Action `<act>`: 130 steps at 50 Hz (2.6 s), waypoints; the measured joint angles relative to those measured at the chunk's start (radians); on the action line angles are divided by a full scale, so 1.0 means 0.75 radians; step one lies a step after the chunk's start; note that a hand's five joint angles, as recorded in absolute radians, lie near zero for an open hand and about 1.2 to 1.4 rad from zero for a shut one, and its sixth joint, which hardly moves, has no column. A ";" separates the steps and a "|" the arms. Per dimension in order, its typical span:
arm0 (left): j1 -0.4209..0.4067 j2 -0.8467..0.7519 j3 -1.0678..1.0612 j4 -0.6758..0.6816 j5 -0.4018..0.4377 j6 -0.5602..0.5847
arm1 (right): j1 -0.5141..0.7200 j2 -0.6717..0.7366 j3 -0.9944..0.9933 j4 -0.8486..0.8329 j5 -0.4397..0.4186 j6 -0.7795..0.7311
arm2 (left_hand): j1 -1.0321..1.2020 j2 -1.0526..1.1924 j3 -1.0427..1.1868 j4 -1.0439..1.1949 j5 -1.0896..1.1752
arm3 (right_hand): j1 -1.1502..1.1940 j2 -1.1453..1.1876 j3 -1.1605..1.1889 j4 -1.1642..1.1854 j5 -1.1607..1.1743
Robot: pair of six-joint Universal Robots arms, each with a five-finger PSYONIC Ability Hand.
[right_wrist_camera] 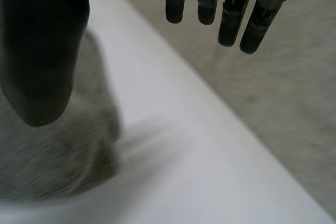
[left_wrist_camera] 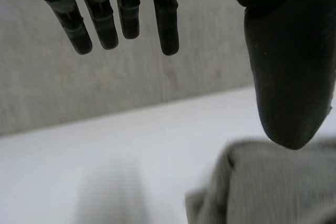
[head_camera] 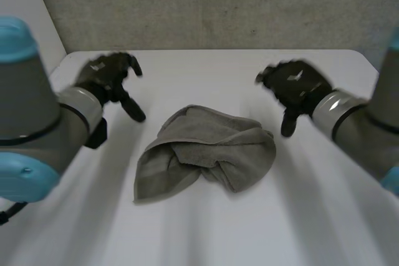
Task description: Fold the towel.
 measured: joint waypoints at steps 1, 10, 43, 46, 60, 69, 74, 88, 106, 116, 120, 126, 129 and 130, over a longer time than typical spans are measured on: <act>-0.013 -0.061 0.006 -0.004 0.000 0.037 | 0.016 0.055 -0.001 0.002 -0.019 -0.030 | 0.000 0.000 0.000 0.000 0.000 | 0.013 0.003 0.003 0.002 0.004; -0.059 -0.317 0.019 -0.003 -0.007 0.227 | 0.076 0.318 -0.056 -0.035 -0.038 -0.061 | 0.010 0.012 0.007 0.005 0.040 | 0.265 0.234 0.259 0.243 0.295; -0.011 0.004 0.630 0.689 -0.106 0.260 | 0.074 0.047 -0.644 -0.420 0.002 0.390 | 1.314 1.419 1.394 1.400 1.393 | 1.442 1.416 1.459 1.451 1.441; -0.008 0.021 0.468 0.702 -0.106 0.262 | 0.079 0.074 -0.592 -0.265 -0.046 0.269 | 1.314 1.421 1.399 1.400 1.393 | 1.442 1.416 1.459 1.455 1.441; 0.040 -0.042 -0.388 0.706 0.009 0.313 | 0.093 0.121 0.016 -0.082 -0.131 -0.201 | 1.314 1.425 1.400 1.406 1.399 | 0.874 0.860 0.877 0.874 0.888; 0.071 -0.144 -0.525 0.703 0.019 0.358 | 0.089 0.165 0.264 -0.262 -0.023 -0.191 | 1.314 1.425 1.400 1.406 1.400 | 0.288 0.289 0.275 0.271 0.243; 0.091 -0.159 -0.532 0.695 0.018 0.363 | 0.078 0.163 0.307 -0.268 0.043 -0.191 | 1.314 1.425 1.400 1.406 1.400 | 0.217 0.209 0.200 0.198 0.171; 0.104 -0.108 -0.559 0.644 0.021 0.362 | 0.021 0.072 0.248 -0.321 0.049 -0.187 | 1.314 1.425 1.400 1.406 1.400 | 0.022 0.019 0.008 0.019 0.014; 0.173 0.037 -0.747 0.599 0.028 0.362 | 0.039 0.483 -0.378 -0.233 -0.388 -0.549 | 1.314 1.425 1.400 1.406 1.400 | 0.114 0.054 0.085 0.071 0.127; 0.255 0.113 -0.811 0.597 0.029 0.362 | 0.054 0.762 -0.611 -0.179 -0.405 -0.801 | 1.314 1.425 1.400 1.406 1.400 | 0.216 0.169 0.201 0.195 0.245; 0.265 0.122 -0.825 0.597 0.030 0.362 | 0.055 0.824 -0.668 -0.177 -0.404 -0.825 | 1.314 1.425 1.400 1.406 1.400 | 0.236 0.184 0.224 0.214 0.269; 0.265 0.122 -0.835 0.598 0.030 0.362 | 0.062 0.881 -0.714 -0.179 -0.409 -0.829 | 1.314 1.425 1.400 1.406 1.400 | 0.241 0.184 0.227 0.218 0.275; 0.260 0.119 -0.835 0.601 0.030 0.362 | 0.071 0.897 -0.719 -0.182 -0.415 -0.827 | 1.314 1.425 1.400 1.407 1.400 | 0.242 0.184 0.227 0.218 0.275; 0.259 0.118 -0.835 0.602 0.030 0.362 | 0.073 0.899 -0.720 -0.182 -0.416 -0.826 | 1.314 1.425 1.400 1.407 1.400 | 0.242 0.184 0.227 0.218 0.274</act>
